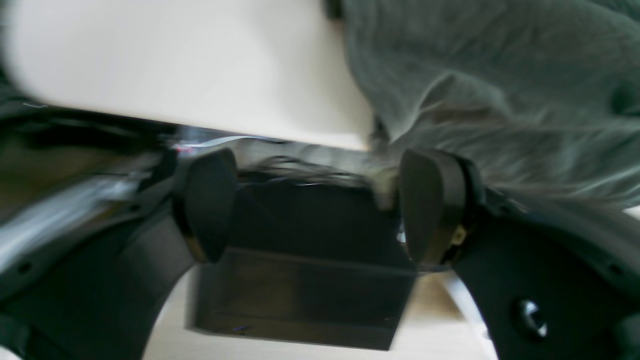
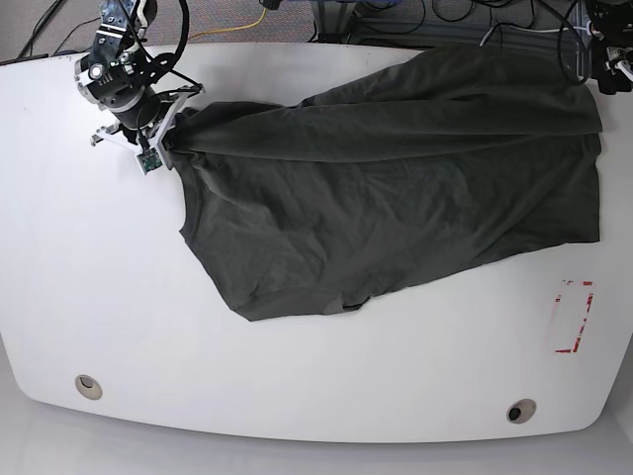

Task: Layout the t-shirt on the table in an organized manner, then fold the t-shirt properly
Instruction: 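Regrasp the shirt edge with the left gripper near its corner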

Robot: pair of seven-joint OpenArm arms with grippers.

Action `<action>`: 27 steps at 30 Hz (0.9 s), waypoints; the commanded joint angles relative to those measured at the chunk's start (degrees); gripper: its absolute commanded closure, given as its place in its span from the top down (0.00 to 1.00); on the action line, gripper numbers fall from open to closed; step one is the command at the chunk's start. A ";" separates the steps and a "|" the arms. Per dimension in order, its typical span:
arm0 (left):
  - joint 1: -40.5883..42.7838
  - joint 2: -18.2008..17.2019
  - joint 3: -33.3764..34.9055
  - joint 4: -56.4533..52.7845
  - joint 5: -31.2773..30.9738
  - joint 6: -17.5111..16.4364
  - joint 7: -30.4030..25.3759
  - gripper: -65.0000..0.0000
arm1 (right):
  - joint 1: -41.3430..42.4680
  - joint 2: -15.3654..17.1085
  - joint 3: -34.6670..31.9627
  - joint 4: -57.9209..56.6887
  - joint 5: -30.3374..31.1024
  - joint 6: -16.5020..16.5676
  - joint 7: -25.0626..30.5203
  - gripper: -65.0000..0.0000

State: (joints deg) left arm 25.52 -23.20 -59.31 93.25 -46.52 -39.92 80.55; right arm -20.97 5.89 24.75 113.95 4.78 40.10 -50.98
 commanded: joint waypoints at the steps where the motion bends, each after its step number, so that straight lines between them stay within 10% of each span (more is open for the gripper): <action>1: 0.28 -1.37 -0.60 -2.57 -0.38 -0.08 -0.55 0.74 | 0.18 0.57 0.26 1.26 0.63 -0.10 1.00 0.03; 27: -1.83 -1.37 12.41 -6.70 -0.03 -0.08 -6.49 0.74 | 0.18 0.57 0.08 1.26 0.89 -0.10 1.00 0.03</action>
State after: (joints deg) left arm 23.44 -23.24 -47.11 85.82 -46.35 -39.92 74.39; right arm -20.99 5.93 24.67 113.95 4.95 40.10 -51.00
